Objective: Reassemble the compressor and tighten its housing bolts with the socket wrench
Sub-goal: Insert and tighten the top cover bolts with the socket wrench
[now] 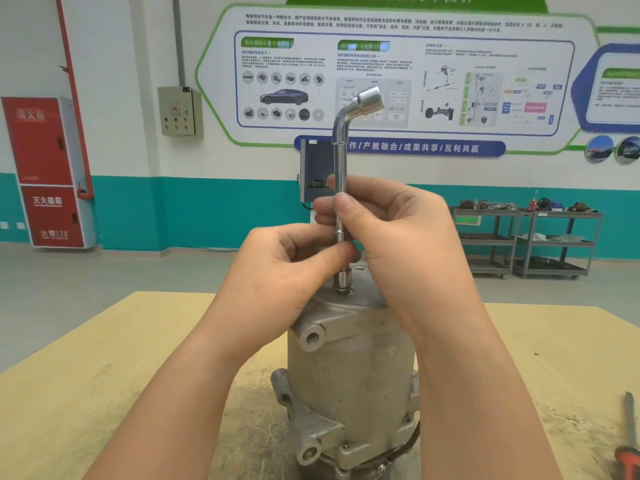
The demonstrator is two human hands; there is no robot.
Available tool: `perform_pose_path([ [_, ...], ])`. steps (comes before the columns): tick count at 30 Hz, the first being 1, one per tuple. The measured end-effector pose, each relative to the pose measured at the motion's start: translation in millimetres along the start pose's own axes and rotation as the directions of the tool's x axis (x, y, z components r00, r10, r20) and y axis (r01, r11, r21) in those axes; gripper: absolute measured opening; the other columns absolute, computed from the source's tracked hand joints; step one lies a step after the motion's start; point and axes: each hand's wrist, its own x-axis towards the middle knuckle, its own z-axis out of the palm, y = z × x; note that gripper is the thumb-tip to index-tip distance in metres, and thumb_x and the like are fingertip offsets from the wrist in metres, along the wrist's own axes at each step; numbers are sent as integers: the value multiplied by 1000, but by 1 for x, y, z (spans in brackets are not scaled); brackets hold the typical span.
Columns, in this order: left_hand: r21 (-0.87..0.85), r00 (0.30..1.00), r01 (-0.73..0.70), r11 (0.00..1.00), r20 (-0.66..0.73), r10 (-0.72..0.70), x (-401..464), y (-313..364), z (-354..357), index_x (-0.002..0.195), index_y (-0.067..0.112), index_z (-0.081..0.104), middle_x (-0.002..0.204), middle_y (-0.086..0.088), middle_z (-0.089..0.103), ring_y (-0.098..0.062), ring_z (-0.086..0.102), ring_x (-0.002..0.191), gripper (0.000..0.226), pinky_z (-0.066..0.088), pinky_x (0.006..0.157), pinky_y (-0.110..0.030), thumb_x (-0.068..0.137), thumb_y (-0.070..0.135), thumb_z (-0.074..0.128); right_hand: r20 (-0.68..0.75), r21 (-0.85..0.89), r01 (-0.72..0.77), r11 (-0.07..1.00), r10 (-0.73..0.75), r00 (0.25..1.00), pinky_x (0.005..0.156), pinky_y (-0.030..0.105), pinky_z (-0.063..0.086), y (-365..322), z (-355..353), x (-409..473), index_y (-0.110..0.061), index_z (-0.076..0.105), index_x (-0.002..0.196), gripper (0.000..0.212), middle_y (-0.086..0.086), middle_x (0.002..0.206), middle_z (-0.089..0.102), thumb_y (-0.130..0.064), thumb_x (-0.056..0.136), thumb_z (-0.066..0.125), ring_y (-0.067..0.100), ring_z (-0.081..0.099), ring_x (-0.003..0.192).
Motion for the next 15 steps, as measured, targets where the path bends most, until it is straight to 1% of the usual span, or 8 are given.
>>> perform_pose_path([
  [3, 44, 998, -6, 999, 55, 3, 0, 1, 0, 100, 15, 77, 94, 3, 78, -9, 72, 96, 16, 56, 83, -22, 91, 17, 64, -59, 64, 7, 998, -3, 998, 60, 23, 53, 1, -1, -1, -15, 70, 89, 18, 0, 72, 75, -5, 77, 78, 9, 71, 66],
  [5, 12, 1000, 9, 1000, 0, -9, 0, 1, 3, 95, 13, 77, 91, -2, 78, -15, 73, 92, 13, 56, 82, -30, 84, 18, 72, -93, 44, 26, 999, -21, 995, 58, 24, 53, 3, 2, 0, -16, 69, 85, 20, -2, 68, 73, -7, 72, 82, 9, 68, 61],
  [8, -7, 995, 15, 1000, -98, -15, 1, -1, 6, 81, 9, 75, 79, -11, 75, -23, 72, 77, 11, 57, 75, -41, 77, 18, 78, -75, -26, 25, 999, -26, 997, 71, 31, 58, 4, 5, 0, -17, 72, 87, 6, -6, 71, 72, -15, 82, 75, 5, 68, 69],
  [9, -1, 995, 12, 1000, -97, -12, 1, -2, 5, 80, 9, 75, 78, -11, 75, -21, 71, 75, 10, 56, 74, -41, 78, 19, 77, -50, -25, 14, 1000, -15, 999, 74, 30, 58, 3, 5, -1, -19, 71, 88, 4, -7, 73, 73, -16, 88, 69, 3, 69, 73],
  [10, 8, 997, 8, 1000, -75, -7, 1, -2, 3, 81, 10, 76, 79, -10, 76, -19, 71, 77, 9, 56, 75, -39, 81, 19, 74, -22, -14, 0, 1000, 0, 1000, 74, 27, 58, 3, 4, -1, -19, 70, 92, 9, -7, 76, 74, -14, 93, 63, 2, 70, 75],
  [11, 23, 999, 7, 1000, -40, -6, 1, -2, 1, 84, 10, 77, 81, -8, 76, -17, 72, 80, 10, 55, 77, -37, 85, 18, 71, 4, -2, -15, 1000, 15, 1000, 70, 23, 57, 1, 3, -1, -18, 69, 96, 12, -7, 78, 75, -12, 95, 59, 2, 71, 77],
  [13, 37, 999, 9, 999, 38, -11, 0, -2, -2, 93, 12, 78, 87, -2, 77, -14, 73, 89, 15, 57, 78, -27, 91, 18, 64, -2, 28, -20, 999, 20, 1000, 58, 17, 53, 0, 2, -1, -13, 70, 98, 11, -4, 77, 75, -7, 91, 64, 4, 71, 73],
  [15, 10, 998, -1, 1000, 66, 0, 0, -1, -3, 98, 12, 77, 90, 2, 78, -8, 73, 91, 17, 53, 77, -18, 90, 19, 64, -72, 59, 1, 998, 4, 997, 55, 18, 50, 1, 3, -2, -10, 71, 94, 14, -2, 72, 74, -8, 80, 75, 6, 70, 66],
])
